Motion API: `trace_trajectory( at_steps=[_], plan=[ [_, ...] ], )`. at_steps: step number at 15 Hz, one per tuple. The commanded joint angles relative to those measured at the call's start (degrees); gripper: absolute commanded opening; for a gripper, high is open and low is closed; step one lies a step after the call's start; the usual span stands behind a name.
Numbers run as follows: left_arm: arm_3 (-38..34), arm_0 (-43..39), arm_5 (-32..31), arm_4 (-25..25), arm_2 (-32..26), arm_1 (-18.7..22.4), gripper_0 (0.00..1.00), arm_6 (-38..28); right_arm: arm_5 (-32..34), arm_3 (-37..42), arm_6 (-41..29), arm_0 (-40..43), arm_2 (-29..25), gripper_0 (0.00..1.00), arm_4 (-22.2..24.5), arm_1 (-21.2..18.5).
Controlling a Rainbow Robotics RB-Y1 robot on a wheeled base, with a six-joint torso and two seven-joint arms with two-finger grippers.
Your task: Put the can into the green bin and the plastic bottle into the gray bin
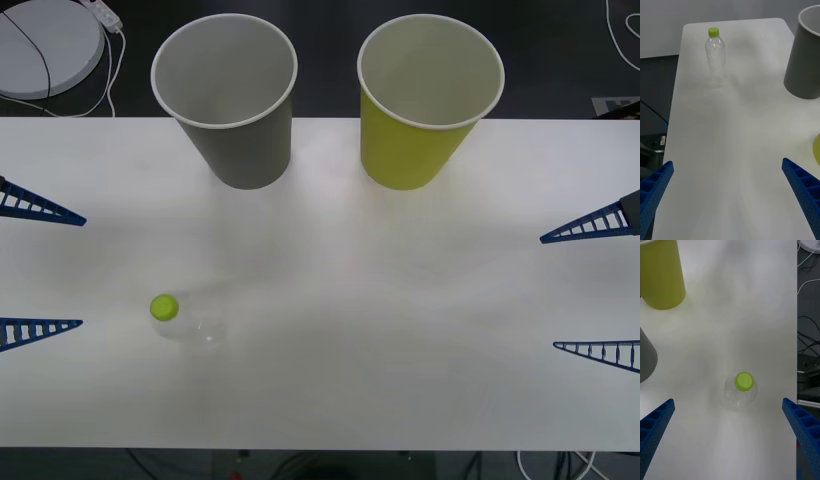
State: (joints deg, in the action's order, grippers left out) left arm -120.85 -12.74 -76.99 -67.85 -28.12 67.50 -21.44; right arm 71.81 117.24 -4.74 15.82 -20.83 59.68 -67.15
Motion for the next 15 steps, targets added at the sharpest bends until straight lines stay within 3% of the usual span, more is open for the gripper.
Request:
trace_trajectory(
  at_steps=[1,6,11,15],
  plan=[
    [0.0,0.0,0.0,0.0,0.0,0.0,1.00,0.0,0.0,0.0,0.0,0.0,0.0,1.00,0.0,0.0],
    [2.0,-1.3,0.3,1.8,2.2,-1.8,1.00,1.1,0.0,0.0,0.0,0.0,0.0,1.00,0.0,0.0],
    [11.9,-1.3,-1.2,9.4,6.1,-1.8,1.00,13.7,0.0,0.0,0.0,0.0,0.0,1.00,0.0,0.0],
    [17.8,-1.7,-4.9,9.7,6.2,-1.8,1.00,20.7,0.0,0.0,0.0,0.0,0.0,1.00,0.0,0.0]
  ],
)
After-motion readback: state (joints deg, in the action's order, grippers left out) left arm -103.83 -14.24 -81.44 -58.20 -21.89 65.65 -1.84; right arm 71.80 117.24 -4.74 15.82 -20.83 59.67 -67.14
